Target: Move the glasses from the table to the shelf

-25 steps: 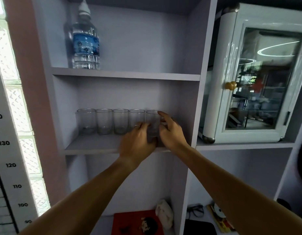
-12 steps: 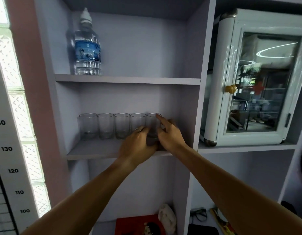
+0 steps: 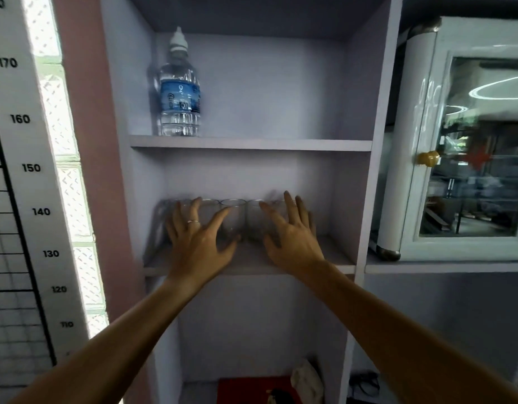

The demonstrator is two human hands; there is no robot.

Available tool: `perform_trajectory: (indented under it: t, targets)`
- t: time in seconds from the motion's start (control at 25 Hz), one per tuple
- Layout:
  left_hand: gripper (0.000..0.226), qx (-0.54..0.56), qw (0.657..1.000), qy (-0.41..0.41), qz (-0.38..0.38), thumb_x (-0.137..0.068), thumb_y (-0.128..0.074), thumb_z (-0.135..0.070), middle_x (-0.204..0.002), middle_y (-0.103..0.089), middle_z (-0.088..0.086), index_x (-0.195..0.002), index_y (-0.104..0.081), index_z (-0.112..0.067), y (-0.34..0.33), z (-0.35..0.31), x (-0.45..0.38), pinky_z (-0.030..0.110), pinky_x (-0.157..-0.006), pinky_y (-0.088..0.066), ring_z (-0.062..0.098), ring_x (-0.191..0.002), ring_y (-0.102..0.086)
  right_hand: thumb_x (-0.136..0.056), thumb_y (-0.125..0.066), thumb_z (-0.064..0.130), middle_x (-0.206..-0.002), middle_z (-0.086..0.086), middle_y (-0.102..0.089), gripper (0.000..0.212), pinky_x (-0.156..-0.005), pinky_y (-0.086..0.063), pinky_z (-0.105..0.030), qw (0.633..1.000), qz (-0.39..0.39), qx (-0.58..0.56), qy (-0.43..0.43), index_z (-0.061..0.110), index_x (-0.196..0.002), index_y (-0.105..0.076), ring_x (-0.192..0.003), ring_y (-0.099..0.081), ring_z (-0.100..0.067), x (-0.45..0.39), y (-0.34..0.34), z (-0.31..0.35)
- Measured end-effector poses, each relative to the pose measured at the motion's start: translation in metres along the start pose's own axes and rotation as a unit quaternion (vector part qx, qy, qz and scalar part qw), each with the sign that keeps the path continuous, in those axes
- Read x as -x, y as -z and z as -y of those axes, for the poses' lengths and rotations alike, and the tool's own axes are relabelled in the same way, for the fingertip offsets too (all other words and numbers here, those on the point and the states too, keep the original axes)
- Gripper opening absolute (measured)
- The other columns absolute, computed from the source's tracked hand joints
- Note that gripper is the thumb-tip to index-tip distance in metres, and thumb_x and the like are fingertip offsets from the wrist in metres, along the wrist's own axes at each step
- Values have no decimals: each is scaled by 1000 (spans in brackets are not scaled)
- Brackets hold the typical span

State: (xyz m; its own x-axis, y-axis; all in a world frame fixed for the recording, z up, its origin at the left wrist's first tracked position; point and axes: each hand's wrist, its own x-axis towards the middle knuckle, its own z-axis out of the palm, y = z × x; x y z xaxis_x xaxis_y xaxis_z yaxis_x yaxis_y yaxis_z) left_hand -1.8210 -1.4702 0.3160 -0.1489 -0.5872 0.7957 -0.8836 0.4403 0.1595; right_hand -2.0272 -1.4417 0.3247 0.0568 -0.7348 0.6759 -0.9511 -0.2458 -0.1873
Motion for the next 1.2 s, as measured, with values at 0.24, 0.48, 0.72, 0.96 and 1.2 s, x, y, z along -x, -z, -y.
perform_trajectory:
  t: [0.24, 0.48, 0.72, 0.96, 1.2]
  targets:
    - [71, -15, 999, 18, 42, -80, -60, -64, -162, -16, 13, -145, -38, -45, -5, 3, -1, 72, -111, -16, 53, -144, -5, -93, -51, 46, -166, -9, -2, 67, -117, 2, -49, 1000, -8, -2, 4, 42, -152, -20, -149, 13, -36, -5, -15, 4]
    - [67, -12, 1000, 11, 24, -81, -58, -64, -160, -22, 12, -143, -40, -45, -8, 5, -2, 75, -110, -13, 54, -144, -1, -91, -53, 45, -166, -8, -8, 68, -121, -12, -54, 1000, -17, -15, 10, 40, -152, -24, -149, 9, -35, -6, -17, 2]
    - [68, -28, 997, 23, 64, -84, -57, -59, -162, -16, 12, -146, -35, -45, -7, 6, -2, 71, -112, -18, 50, -146, -4, -93, -53, 40, -167, -4, 2, 67, -121, -6, -55, 999, 12, -49, 9, 40, -153, -23, -149, 18, -31, -3, -11, 3]
    - [65, -28, 994, -27, 99, -90, -54, -55, -162, -18, 13, -149, -33, -40, 16, -2, 20, 65, -110, -28, 42, -147, -14, -94, -52, 37, -166, -3, -4, 61, -121, -5, -55, 998, 2, -62, 17, 37, -151, -30, -151, 12, -30, 30, 6, 5]
    - [60, 50, 991, -49, 115, -92, -48, -58, -159, -28, 5, -148, -32, -44, 60, -13, 57, 58, -116, -22, 33, -148, -17, -94, -57, 32, -156, -6, -37, 47, -119, -22, -50, 996, -17, -87, -11, 26, -140, -52, -146, -22, -31, 93, 39, 42]
